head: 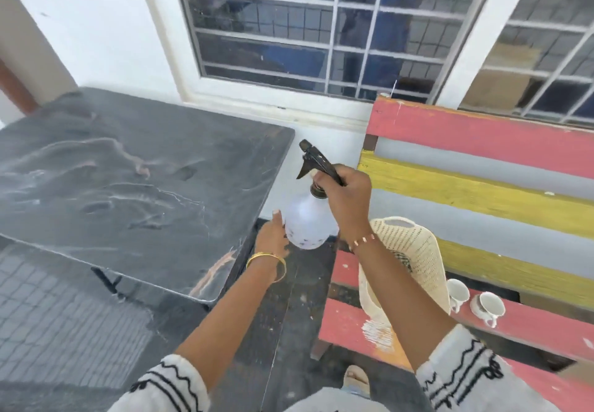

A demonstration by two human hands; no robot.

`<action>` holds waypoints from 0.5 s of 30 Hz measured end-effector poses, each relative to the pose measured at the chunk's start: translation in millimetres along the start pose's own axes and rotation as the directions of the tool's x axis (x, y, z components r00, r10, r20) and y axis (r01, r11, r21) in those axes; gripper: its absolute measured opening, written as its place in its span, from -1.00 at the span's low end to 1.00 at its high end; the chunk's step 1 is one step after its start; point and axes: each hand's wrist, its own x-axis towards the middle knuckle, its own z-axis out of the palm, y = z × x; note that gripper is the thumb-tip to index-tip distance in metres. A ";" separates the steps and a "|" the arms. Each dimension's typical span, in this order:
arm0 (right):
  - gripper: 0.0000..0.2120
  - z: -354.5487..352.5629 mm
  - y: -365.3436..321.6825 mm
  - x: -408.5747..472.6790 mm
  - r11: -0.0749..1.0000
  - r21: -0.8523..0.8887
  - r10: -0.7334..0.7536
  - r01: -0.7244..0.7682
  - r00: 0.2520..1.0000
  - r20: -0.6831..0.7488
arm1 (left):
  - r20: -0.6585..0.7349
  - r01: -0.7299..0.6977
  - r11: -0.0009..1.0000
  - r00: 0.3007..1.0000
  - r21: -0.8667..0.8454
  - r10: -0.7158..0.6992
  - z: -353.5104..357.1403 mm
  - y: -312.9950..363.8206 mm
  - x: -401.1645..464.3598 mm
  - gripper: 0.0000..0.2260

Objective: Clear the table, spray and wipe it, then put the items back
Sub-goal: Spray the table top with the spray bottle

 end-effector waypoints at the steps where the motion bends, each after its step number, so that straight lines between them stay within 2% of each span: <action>1: -0.76 15.2 -12.0 -3.5 0.998 0.058 0.000 -0.001 1.000 0.014 | 0.017 0.027 0.998 1.000 -0.065 -0.026 -20.3 5.2 -3.1 -0.56; 4: -0.83 61.6 -42.3 -20.1 0.965 0.256 0.041 -0.061 0.996 0.081 | 0.067 0.077 0.972 0.996 -0.223 -0.063 -82.9 11.1 -8.3 -0.52; 8: -0.68 116.7 -63.1 -42.8 0.891 0.411 0.121 -0.193 0.973 0.195 | 0.120 0.106 0.855 0.991 -0.507 -0.052 -149.5 11.0 -15.1 -0.53; 11: -0.84 151.9 -70.6 -55.3 0.879 0.408 0.136 -0.246 0.950 0.280 | 0.141 0.067 0.758 0.989 -0.649 0.034 -181.2 11.4 -21.7 -0.54; 15: -0.74 188.1 -73.3 -49.3 0.930 0.294 0.092 -0.219 0.916 0.391 | 0.149 0.116 0.693 0.989 -0.711 -0.013 -207.4 15.0 -28.4 -0.48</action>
